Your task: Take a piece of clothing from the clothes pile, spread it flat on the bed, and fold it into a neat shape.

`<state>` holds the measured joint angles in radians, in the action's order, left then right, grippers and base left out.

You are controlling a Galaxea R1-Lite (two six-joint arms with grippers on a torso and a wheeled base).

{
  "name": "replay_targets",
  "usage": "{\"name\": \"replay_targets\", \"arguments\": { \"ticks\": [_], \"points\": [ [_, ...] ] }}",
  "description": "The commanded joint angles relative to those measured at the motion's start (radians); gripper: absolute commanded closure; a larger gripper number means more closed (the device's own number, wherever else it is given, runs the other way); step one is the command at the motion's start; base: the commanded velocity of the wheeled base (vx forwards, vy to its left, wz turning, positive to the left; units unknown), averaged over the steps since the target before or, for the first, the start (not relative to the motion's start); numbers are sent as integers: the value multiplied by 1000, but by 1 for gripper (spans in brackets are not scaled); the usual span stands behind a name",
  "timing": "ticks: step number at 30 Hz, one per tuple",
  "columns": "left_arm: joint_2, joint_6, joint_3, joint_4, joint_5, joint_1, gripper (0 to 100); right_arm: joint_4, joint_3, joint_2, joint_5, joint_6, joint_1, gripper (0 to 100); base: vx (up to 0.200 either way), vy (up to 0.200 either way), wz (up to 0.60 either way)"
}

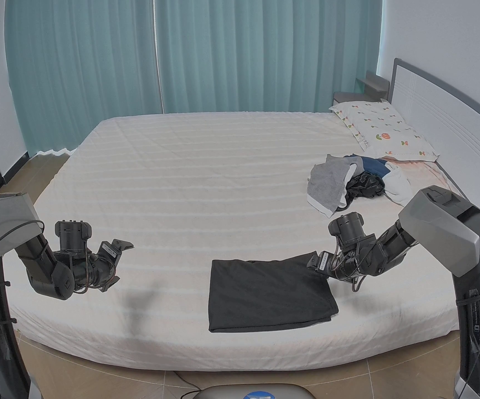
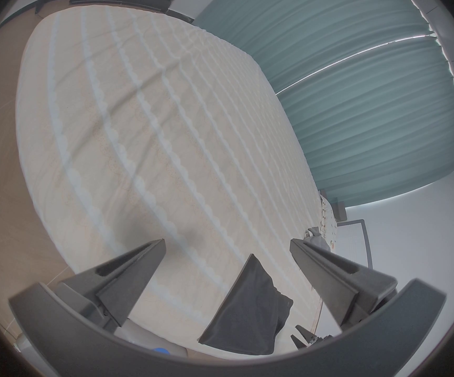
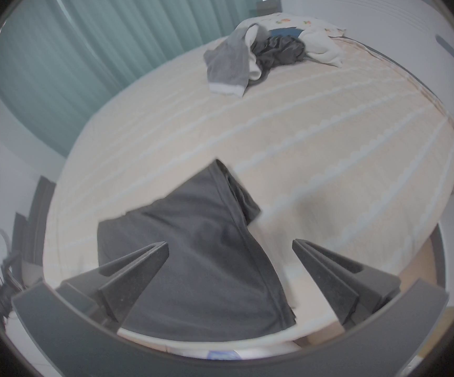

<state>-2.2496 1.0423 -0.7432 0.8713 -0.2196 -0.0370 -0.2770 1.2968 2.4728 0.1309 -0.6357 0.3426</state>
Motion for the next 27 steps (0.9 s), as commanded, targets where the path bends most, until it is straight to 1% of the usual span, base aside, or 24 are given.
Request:
{"name": "replay_targets", "arguments": {
  "ticks": [1, 6, 10, 13, 20, 22, 25, 27],
  "points": [
    [-1, -2, 1, 2, 0, 0, 0, -45, 30, 55, -8, -30, -7, 0, 0, 0, 0],
    [-1, -2, 2, 2, 0, 0, 0, -51, 56, 71, -11, -41, -10, 0, 0, 0, 0],
    [-1, -2, 4, 2, 0, 0, 0, -51, 128, 109, -4, -53, -27, 0, 0, 0, 0],
    [1, -2, 4, 2, 0, 0, 0, -51, 148, 124, -13, -51, -28, 0, 0, 0, 0],
    [-1, -2, 4, 2, 0, 0, 0, -31, 228, 164, -46, -51, -31, 0, 0, 0, 0],
    [-1, -2, 4, 2, 0, 0, 0, -30, 237, 170, -51, -48, -31, 0, 0, 0, 0],
    [-1, -2, 4, 2, 0, 0, 0, -30, 243, 172, -80, -45, -30, 0, 0, 0, 0],
    [-1, -2, 4, 2, 0, 0, 0, -28, 246, 172, -88, -44, -30, 0, 0, 0, 0]
  ]
}}
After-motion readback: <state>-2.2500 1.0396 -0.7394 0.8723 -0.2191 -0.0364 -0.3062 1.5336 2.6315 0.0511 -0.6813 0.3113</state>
